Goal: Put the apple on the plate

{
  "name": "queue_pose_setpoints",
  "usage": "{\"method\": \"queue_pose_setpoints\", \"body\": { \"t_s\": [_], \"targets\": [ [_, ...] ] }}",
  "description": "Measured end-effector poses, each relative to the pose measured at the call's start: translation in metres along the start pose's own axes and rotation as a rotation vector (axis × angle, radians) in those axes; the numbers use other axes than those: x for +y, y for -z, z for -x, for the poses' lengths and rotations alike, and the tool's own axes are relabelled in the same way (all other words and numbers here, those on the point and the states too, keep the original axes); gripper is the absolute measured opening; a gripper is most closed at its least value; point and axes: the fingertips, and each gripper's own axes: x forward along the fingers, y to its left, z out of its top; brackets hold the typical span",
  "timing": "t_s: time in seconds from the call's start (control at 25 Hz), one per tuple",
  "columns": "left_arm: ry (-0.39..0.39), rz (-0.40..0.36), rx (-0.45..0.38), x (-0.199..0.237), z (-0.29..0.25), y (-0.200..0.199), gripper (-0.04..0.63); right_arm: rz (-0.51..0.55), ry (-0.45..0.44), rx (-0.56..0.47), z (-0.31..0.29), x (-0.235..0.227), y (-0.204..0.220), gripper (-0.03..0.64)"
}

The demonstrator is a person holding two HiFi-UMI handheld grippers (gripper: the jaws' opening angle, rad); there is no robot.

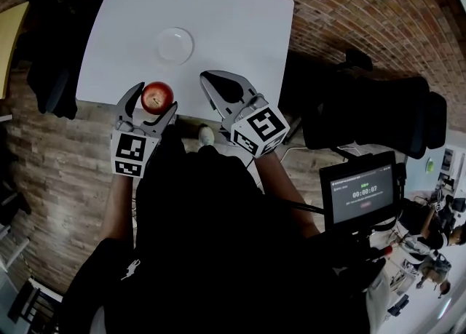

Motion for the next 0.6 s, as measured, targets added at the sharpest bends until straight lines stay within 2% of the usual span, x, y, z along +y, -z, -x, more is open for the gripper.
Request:
{"method": "queue_pose_setpoints", "body": {
  "t_s": [0.28,0.6],
  "targets": [
    [0.079,-0.022,-0.030,0.023,-0.007,0.010,0.379,0.037,0.066,0.004,-0.023,0.011,0.006,0.005],
    [0.169,-0.046,-0.017,0.041,-0.040,0.002,0.379,0.006,0.143,0.022,-0.041,-0.013,0.006,0.004]
  ]
}}
